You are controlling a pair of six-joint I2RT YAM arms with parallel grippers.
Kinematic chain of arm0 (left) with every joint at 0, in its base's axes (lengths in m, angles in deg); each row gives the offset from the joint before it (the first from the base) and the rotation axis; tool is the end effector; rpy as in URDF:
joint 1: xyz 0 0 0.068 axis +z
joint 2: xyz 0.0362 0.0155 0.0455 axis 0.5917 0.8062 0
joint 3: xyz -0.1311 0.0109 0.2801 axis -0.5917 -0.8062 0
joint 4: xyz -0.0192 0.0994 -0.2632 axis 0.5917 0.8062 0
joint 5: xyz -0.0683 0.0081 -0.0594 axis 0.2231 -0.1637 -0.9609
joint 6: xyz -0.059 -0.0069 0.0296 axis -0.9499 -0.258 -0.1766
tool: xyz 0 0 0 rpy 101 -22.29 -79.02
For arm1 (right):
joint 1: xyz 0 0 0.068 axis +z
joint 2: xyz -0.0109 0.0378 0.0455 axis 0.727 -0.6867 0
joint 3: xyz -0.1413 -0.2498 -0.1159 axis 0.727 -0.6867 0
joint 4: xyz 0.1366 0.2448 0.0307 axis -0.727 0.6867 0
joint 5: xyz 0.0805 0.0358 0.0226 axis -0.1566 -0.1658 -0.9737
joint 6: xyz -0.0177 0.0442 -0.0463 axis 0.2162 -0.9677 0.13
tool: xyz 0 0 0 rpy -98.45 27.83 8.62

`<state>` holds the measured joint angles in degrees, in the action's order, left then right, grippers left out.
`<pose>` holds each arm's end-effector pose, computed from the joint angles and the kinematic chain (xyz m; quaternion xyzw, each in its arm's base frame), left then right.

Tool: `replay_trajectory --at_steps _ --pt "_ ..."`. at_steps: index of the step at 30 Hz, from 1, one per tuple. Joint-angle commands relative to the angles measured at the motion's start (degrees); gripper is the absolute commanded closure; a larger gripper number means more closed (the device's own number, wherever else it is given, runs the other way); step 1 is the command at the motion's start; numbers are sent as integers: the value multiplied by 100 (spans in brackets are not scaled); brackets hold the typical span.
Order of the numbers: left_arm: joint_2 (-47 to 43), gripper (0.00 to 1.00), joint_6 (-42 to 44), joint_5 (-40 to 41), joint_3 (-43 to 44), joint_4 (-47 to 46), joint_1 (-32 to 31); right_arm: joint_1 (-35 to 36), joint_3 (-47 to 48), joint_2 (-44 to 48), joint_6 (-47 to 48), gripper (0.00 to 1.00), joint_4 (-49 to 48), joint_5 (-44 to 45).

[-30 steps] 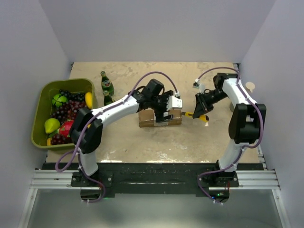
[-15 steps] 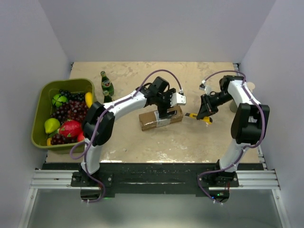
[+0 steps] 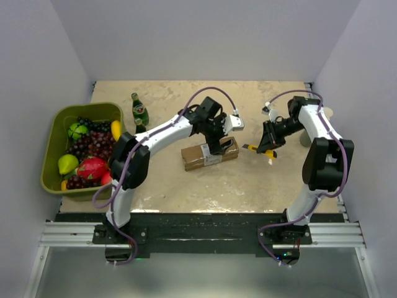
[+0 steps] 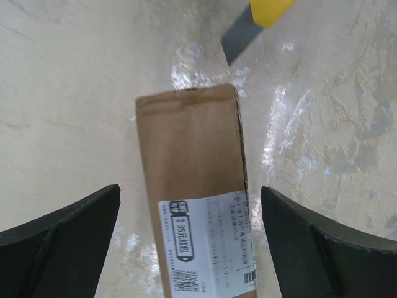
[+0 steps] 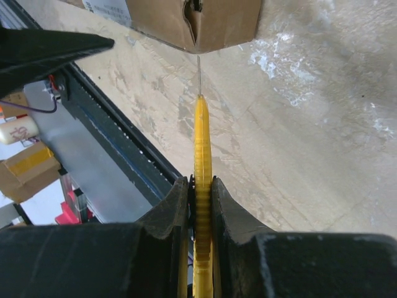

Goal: Unpack the express box
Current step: Move the express box to the center of the board.

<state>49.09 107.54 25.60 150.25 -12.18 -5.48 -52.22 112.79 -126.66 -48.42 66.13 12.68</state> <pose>0.3645 -0.3548 0.2657 0.5833 0.7146 -0.2405 0.3021 0.3601 0.0004 0.2583 -0.1422 0.9206 0.3572 0.0688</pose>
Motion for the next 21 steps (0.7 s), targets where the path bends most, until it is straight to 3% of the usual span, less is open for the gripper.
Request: replay_trajectory --at_steps 1,8,12,15,21 --pt "243 0 -336 -82 -139 192 -25 -22 217 142 -171 100 -145 222" --pt "612 0 112 -12 54 350 -25 -13 287 -113 -39 100 -4 -190" --pt "657 25 578 -485 72 623 97 -13 270 -78 119 100 66 -138" --pt "341 38 910 -1101 -253 369 308 -22 235 -8 348 100 198 -138" --pt "-881 41 1386 -980 -2219 -1459 458 162 -108 413 708 100 -91 -332"
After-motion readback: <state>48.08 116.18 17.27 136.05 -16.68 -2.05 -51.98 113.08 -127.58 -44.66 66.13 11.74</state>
